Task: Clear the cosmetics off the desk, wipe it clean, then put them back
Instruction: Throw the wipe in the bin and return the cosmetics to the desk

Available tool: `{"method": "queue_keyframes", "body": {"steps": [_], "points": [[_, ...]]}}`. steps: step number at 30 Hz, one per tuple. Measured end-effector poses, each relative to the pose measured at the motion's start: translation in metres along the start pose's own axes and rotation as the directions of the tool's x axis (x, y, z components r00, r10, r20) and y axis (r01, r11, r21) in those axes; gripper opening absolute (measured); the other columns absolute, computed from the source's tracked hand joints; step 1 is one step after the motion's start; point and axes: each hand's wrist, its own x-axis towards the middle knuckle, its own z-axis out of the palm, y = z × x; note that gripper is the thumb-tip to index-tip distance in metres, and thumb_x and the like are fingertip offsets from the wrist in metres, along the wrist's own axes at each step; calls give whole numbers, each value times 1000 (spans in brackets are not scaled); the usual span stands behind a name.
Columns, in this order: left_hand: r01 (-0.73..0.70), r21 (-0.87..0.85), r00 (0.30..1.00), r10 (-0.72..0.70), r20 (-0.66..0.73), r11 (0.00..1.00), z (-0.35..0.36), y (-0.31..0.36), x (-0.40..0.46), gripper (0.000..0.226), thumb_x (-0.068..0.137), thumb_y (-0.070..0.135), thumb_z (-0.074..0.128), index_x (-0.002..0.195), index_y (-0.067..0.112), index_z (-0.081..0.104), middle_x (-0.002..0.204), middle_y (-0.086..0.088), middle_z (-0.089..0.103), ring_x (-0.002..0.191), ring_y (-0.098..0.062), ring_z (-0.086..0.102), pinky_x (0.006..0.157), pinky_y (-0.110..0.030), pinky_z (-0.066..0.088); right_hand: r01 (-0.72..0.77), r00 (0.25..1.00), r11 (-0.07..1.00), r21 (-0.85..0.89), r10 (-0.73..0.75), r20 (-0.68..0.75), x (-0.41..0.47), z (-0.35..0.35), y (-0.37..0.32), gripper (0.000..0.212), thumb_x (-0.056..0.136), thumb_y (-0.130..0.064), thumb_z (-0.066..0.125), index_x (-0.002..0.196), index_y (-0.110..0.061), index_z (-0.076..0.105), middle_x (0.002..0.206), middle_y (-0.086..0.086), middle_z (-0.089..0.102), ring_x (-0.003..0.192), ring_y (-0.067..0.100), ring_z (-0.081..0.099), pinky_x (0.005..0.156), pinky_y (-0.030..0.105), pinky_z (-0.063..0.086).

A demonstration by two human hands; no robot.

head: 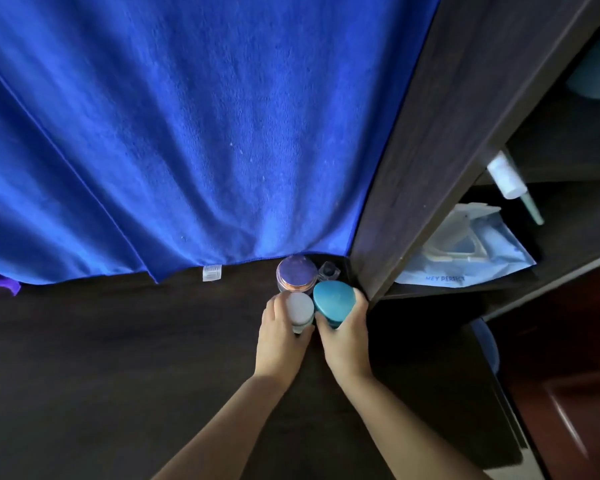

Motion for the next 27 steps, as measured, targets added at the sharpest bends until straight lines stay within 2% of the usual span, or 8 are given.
{"method": "queue_keyframes", "body": {"steps": [5, 8, 11, 14, 17, 22, 24, 27], "points": [[-8, 55, 999, 7, 32, 998, -8, 4, -3, 59, 75, 28, 73, 124, 15, 43, 124, -3, 45, 117, -18, 42, 95, -33, 41, -23, 995, 999, -45, 27, 96, -1, -7, -4, 86, 76, -12, 74, 143, -4, 21, 147, 15, 33, 136, 24, 35, 107, 19, 25], [-63, 104, 998, 62, 11, 993, -23, 14, -10, 65, 72, 26, 75, 126, 10, 43, 125, -6, 46, 118, -21, 42, 95, -33, 40, 7, 985, 997, -83, 8, 173, -13, -28, -16, 86, 78, -17, 73, 144, -3, 20, 151, 14, 28, 140, 23, 28, 111, 21, 21], [-127, 128, 990, 134, -50, 984, -42, 36, -20, 58, 75, 17, 72, 125, 7, 45, 122, -7, 48, 116, -23, 44, 94, -30, 37, 80, 941, 993, -89, -46, 336, -23, -64, -31, 65, 84, -21, 66, 139, -7, 35, 145, 8, 36, 137, 19, 34, 112, 23, 25], [-204, 58, 972, 209, -108, 977, -58, 70, -31, 37, 81, 23, 60, 116, 15, 50, 109, 3, 54, 104, -18, 51, 89, -33, 44, 169, 840, 985, -32, -127, 527, -23, -116, -54, 35, 88, -23, 60, 121, -16, 54, 129, -5, 49, 122, 7, 47, 108, 27, 37], [-299, 2, 940, 295, -170, 954, -66, 121, -46, 21, 84, 27, 51, 105, 25, 50, 93, 8, 59, 91, -15, 58, 81, -35, 49, 274, 764, 962, 10, -225, 605, -17, -182, -88, 24, 91, -21, 55, 114, -21, 60, 115, -9, 60, 107, -4, 56, 92, 9, 43], [-389, -11, 894, 375, -244, 921, -63, 216, -71, 13, 91, 18, 51, 96, 29, 52, 88, 15, 58, 83, 1, 51, 68, -12, 41, 410, 725, 911, 43, -355, 590, -8, -275, -139, 20, 94, -22, 49, 108, -25, 63, 99, -6, 70, 89, 0, 65, 83, 13, 50], [-370, 16, 901, 363, -237, 929, -60, 249, -74, 6, 93, 27, 47, 89, 29, 51, 79, 12, 59, 75, -4, 52, 63, -17, 42, 470, 736, 881, 54, -425, 528, 5, -296, -155, 19, 94, -18, 49, 103, -20, 65, 92, -4, 72, 81, 4, 67, 74, 12, 50], [-239, 213, 931, 286, -225, 947, -54, 284, -68, 28, 93, 42, 39, 80, 20, 50, 65, 5, 56, 60, -13, 49, 54, -28, 38, 524, 779, 851, 22, -489, 393, 36, -307, -180, 17, 92, -19, 50, 97, -18, 66, 87, -3, 72, 76, 9, 67, 65, 14, 49]]}}
